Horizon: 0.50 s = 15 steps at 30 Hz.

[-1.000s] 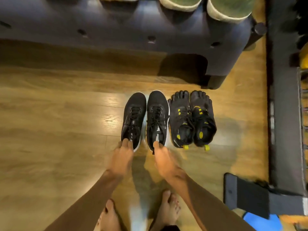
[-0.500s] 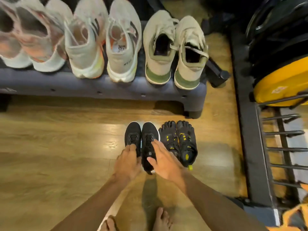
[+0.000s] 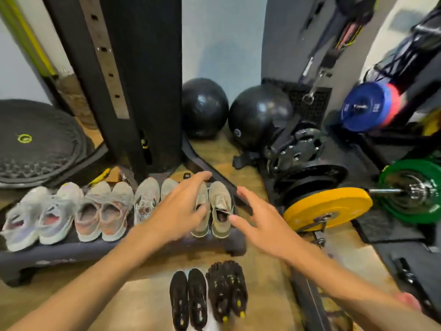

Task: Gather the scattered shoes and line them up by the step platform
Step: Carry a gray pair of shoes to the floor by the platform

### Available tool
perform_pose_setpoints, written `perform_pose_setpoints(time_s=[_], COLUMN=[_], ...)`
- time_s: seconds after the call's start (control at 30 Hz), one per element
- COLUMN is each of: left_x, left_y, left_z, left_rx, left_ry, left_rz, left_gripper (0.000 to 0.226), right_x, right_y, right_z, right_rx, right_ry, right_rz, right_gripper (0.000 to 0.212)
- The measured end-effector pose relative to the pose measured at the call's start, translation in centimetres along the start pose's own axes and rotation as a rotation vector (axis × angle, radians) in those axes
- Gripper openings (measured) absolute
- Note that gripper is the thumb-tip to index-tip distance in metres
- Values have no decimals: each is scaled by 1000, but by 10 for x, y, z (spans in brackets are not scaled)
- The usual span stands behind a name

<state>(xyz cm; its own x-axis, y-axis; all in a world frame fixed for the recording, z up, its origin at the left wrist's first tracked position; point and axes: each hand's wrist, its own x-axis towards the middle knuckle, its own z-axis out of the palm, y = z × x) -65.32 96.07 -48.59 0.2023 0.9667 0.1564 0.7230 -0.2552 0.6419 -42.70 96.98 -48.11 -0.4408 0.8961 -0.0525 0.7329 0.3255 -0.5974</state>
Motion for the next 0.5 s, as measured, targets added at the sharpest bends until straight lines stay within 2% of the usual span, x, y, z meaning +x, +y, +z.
perform_pose_setpoints(time_s=[0.17,0.27,0.37,0.5], left_x=[-22,-29,-25,-21], left_y=[122,195,270,367], left_z=[-138,-194,-210,-188], left_rx=[-13,-9,-45,-139], left_ry=[13,-1,-69,-147], left_rz=[181,344,490,694], left_gripper=[67,70,69,64], right_x=[-96,-158,-215,-299], right_y=[-105,-146,-170,-179], right_z=[-133,-190,-233,-274], right_rx=[-15,-56,-47,-93], right_ry=[270,396,515,648], right_rz=[-24,6,78,205], right_gripper=[70,69,64,58])
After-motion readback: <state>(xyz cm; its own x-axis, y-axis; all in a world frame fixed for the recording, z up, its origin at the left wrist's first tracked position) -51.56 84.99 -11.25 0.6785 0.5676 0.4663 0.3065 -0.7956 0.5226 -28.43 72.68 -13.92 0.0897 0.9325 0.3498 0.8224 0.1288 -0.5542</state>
